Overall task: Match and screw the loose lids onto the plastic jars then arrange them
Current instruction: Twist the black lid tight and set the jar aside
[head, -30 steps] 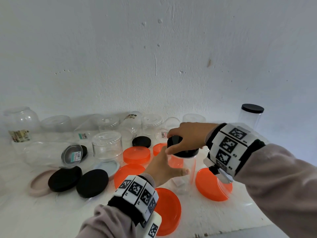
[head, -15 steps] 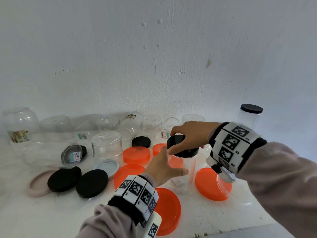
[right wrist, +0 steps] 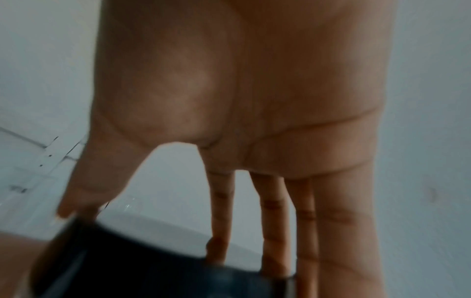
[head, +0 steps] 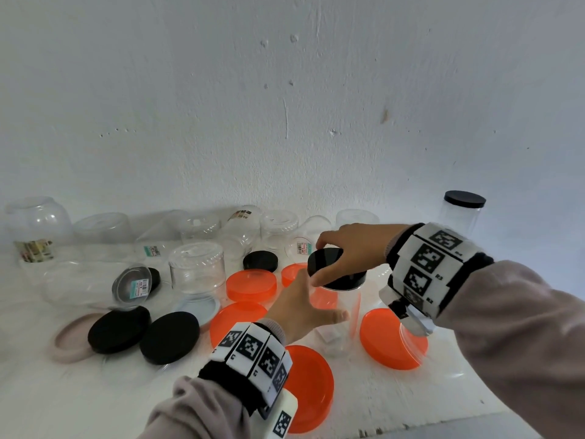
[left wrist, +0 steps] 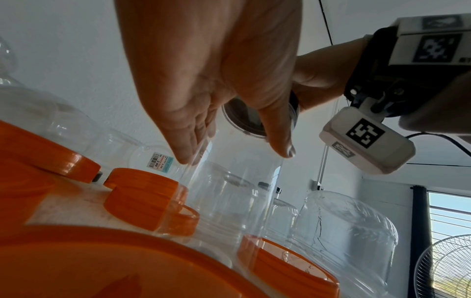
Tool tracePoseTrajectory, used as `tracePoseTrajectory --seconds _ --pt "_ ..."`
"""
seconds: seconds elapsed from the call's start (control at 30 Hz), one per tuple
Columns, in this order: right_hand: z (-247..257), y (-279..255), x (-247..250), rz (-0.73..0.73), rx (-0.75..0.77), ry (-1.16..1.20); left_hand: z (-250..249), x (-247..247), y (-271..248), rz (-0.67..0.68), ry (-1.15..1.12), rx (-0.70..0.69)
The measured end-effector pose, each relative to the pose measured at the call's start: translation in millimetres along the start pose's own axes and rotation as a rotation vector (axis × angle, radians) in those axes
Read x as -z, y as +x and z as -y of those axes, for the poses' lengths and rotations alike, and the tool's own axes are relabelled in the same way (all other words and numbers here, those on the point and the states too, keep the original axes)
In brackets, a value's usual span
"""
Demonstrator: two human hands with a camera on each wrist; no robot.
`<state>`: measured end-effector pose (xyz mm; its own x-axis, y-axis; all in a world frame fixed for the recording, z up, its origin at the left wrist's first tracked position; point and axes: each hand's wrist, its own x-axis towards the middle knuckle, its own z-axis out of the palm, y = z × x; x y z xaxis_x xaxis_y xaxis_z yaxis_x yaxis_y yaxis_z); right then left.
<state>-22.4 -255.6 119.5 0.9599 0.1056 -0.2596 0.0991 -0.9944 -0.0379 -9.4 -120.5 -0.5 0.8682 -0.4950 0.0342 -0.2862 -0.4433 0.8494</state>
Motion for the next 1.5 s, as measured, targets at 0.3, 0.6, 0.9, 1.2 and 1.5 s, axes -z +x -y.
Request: tracePoseTrajectory --seconds 0.3,0.6,0.9,1.2,1.5 --pt "-3 -1 0 0.002 0.029 0.038 0 0 1 0.001 -0.001 -0.013" --pt "-1 -5 6 0.082 0.085 0.030 1 -1 0 -0.018 0.011 -0.022" --pt "1 1 -2 -0.026 0.015 -0.021 1 0 0 0.002 0.003 -0.015" --pt "-5 -3 5 0.059 0.081 0.025 0 -1 0 -0.009 -0.010 -0.017" --pt "-1 -1 -1 0.030 0.016 0.003 1 -1 0 -0.007 -0.003 -0.030"
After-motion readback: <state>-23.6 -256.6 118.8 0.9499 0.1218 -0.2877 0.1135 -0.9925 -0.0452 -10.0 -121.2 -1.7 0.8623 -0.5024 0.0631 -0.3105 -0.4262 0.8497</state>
